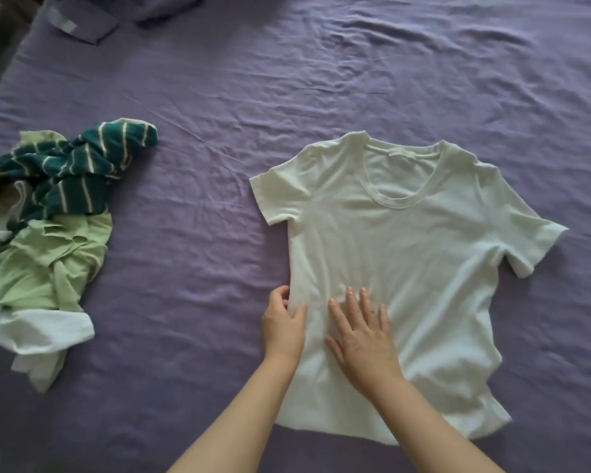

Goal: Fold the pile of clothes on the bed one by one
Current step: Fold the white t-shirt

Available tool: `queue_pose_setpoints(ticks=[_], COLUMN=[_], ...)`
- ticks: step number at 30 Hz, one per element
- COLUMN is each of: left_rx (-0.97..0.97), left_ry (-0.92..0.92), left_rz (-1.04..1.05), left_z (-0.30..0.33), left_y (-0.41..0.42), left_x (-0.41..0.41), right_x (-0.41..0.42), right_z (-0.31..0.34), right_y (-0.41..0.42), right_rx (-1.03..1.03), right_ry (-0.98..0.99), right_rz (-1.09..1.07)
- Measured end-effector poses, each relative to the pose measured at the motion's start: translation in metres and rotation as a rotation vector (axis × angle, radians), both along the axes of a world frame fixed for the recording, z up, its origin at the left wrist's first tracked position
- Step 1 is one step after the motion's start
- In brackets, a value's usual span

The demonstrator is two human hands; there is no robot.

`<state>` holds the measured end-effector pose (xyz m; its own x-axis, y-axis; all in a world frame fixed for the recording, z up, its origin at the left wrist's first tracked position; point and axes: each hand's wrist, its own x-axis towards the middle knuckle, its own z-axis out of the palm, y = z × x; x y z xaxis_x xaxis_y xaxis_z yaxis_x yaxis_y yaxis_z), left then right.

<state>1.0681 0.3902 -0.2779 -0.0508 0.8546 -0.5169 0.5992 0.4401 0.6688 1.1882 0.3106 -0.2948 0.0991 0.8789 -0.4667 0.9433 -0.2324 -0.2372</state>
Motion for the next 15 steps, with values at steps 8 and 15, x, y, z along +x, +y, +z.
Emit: queue_pose_setpoints(ticks=[8, 15], left_rx=[-0.137, -0.114], left_ry=[0.037, 0.066], left_rz=[-0.077, -0.075], left_z=[0.018, 0.036], left_y=[-0.057, -0.090], left_x=[-0.037, -0.073], right_x=[0.000, -0.006], right_z=[0.011, 0.016], right_y=[-0.060, -0.085], right_rx=[-0.032, -0.035], right_ry=[0.033, 0.034], right_rz=[0.080, 0.102])
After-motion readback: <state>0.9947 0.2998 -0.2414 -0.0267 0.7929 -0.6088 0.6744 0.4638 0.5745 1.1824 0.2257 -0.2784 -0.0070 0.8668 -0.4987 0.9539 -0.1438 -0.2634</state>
